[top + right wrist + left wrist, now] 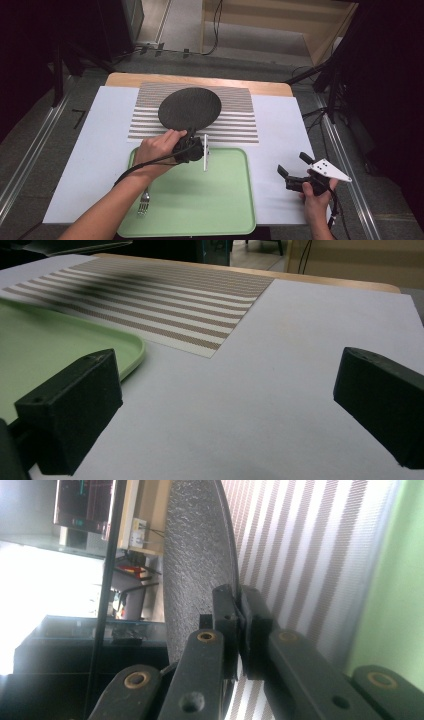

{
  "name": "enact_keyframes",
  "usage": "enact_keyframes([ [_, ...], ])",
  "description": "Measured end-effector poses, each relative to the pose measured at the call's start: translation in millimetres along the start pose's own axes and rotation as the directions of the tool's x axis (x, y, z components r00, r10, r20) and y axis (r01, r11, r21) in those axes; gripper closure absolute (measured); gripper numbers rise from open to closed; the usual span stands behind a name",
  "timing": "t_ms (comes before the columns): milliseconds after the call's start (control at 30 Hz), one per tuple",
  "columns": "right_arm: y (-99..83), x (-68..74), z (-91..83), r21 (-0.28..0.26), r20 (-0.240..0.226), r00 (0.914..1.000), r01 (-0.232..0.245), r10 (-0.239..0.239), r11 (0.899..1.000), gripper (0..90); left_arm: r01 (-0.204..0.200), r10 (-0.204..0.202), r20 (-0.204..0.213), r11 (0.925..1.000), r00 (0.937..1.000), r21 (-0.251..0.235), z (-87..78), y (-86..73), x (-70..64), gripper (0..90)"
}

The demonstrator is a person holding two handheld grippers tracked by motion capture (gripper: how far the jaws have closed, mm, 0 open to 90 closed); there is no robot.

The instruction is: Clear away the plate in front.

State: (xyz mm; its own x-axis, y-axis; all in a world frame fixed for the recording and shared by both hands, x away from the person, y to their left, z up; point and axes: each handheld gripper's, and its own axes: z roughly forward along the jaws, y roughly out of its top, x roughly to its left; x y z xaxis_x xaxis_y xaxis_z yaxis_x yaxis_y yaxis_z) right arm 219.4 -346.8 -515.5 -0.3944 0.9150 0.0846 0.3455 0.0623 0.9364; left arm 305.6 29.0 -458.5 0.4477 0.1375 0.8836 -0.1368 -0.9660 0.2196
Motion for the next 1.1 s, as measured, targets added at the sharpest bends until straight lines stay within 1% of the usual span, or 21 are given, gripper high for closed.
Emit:
enact_keyframes([
  [133,0.1,0.2,-0.1,0.000,0.000,1.0000,-0.001,0.001,1.000,0.0,-0.005,0.005,0.001,1.0000,1.0000,-0.002,-8.3,1.1,-2.2,87.7],
  [233,0.0,0.1,-0.3,-0.002,0.002,1.0000,-0.001,0.001,1.000,0.0,-0.014,0.014,-0.006,0.9999,0.9999,-0.005,-14.1,1.1,-4.0,87.8],
  [267,0.1,0.1,-0.3,-0.002,0.001,1.0000,-0.001,0.001,1.000,0.0,-0.014,0.014,-0.010,0.9998,0.9999,-0.014,-15.6,0.6,-5.3,87.8],
  [333,0.1,0.1,-0.4,-0.002,0.000,1.0000,-0.001,0.001,1.000,0.0,-0.026,0.026,-0.018,0.9996,0.9995,-0.013,-18.8,-0.2,-7.9,87.8],
  [400,0.2,0.2,-0.3,-0.001,-0.002,1.0000,-0.001,0.001,1.000,0.0,-0.032,0.032,-0.017,0.9995,0.9994,-0.005,-21.5,0.1,-9.8,87.9],
  [567,0.2,0.6,-0.4,-0.001,0.002,1.0000,0.000,0.000,1.000,0.0,-0.029,0.029,-0.006,0.9995,0.9996,-0.013,-29.4,-0.3,-13.9,87.8],
  [667,0.2,0.5,-0.4,-0.001,0.001,1.0000,0.000,0.000,1.000,0.0,-0.041,0.040,-0.011,0.9991,0.9991,-0.014,-35.7,-0.7,-17.5,87.8],
  [900,0.2,0.6,-0.3,-0.001,0.001,1.0000,0.000,0.000,1.000,0.0,-0.033,0.033,-0.009,0.9992,0.9994,-0.023,-49.8,-3.9,-23.6,87.8],
  [1100,0.2,0.8,-0.1,0.000,0.003,1.0000,0.000,0.000,1.000,0.0,-0.047,0.047,-0.011,0.9984,0.9988,-0.030,-64.7,-5.0,-31.1,87.8],
])
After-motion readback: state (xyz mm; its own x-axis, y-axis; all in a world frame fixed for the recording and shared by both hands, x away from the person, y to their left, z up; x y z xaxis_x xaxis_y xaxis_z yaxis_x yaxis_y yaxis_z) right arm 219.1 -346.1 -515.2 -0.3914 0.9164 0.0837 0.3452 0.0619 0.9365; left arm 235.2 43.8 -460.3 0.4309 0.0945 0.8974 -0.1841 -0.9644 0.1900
